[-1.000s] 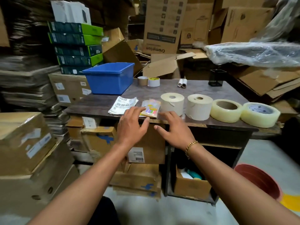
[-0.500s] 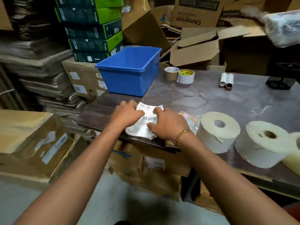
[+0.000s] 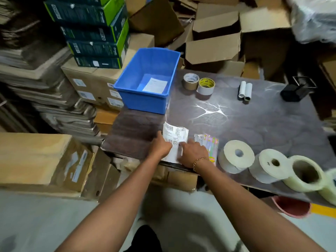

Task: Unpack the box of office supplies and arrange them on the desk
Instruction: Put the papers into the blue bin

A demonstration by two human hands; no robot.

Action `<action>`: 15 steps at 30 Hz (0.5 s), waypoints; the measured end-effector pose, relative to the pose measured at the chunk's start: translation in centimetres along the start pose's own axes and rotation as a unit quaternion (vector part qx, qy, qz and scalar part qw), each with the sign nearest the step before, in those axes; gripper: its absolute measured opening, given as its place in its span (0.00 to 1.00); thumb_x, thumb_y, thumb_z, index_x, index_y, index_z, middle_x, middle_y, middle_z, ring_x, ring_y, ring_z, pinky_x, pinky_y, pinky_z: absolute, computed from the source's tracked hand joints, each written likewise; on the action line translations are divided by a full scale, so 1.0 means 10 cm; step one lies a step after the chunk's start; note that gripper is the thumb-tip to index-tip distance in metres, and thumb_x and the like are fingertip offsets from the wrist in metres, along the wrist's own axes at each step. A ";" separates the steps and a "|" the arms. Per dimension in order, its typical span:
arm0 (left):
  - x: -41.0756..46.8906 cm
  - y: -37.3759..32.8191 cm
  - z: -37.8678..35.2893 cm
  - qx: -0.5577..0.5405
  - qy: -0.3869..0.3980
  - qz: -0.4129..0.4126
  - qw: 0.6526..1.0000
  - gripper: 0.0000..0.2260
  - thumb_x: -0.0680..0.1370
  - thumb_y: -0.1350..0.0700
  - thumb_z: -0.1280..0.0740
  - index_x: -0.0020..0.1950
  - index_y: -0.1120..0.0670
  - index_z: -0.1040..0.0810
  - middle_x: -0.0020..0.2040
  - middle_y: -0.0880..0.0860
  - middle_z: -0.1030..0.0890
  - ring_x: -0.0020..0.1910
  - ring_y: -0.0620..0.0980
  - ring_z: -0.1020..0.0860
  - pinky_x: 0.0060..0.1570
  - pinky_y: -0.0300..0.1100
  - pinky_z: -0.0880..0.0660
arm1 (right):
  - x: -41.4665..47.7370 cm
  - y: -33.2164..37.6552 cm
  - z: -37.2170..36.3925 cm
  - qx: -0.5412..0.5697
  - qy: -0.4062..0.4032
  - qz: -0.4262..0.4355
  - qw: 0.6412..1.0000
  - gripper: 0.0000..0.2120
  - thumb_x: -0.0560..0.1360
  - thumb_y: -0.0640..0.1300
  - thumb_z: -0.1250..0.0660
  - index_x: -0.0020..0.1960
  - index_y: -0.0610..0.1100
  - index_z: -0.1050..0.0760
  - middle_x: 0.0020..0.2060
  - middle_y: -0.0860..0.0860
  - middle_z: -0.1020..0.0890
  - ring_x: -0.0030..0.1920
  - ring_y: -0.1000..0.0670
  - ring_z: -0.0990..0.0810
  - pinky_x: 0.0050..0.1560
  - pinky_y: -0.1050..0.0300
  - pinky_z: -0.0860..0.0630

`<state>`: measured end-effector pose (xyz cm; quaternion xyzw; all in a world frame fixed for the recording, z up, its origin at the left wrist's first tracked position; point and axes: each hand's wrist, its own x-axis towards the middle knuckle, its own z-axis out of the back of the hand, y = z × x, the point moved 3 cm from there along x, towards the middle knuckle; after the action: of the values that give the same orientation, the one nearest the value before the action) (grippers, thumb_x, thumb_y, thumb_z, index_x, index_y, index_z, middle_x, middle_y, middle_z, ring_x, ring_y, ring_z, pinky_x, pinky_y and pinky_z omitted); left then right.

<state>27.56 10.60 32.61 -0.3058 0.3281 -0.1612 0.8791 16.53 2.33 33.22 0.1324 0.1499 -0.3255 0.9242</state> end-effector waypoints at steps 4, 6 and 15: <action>-0.10 0.04 0.04 0.006 0.005 -0.062 0.998 0.27 0.73 0.63 0.39 0.67 0.43 0.42 0.61 0.57 0.22 0.54 0.61 0.22 0.53 0.54 0.23 | -0.03 0.03 0.01 0.017 0.019 -0.017 1.000 0.25 0.73 0.53 0.36 0.69 0.50 0.32 0.65 0.45 0.28 0.63 0.40 0.27 0.59 0.45 0.29; -0.08 0.07 0.09 -0.008 0.026 -0.082 0.996 0.25 0.72 0.67 0.41 0.59 0.40 0.38 0.60 0.57 0.22 0.52 0.59 0.22 0.51 0.54 0.22 | -0.04 0.05 0.07 0.030 0.030 -0.020 0.999 0.27 0.73 0.52 0.35 0.71 0.51 0.34 0.66 0.45 0.28 0.64 0.40 0.29 0.60 0.45 0.28; -0.37 -0.24 0.90 -0.138 0.117 -0.074 0.981 0.20 0.73 0.75 0.42 0.50 0.52 0.20 0.58 0.51 0.23 0.53 0.52 0.23 0.39 0.36 0.25 | -0.28 0.31 0.63 0.607 -0.033 -0.090 0.789 0.19 0.71 0.25 0.37 0.49 0.48 0.24 0.62 0.40 0.22 0.55 0.42 0.20 0.49 0.53 0.20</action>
<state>30.67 14.42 41.33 -0.4263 0.4241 -0.2133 0.7701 17.65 4.11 40.53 0.6408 -0.0974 -0.4357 0.6246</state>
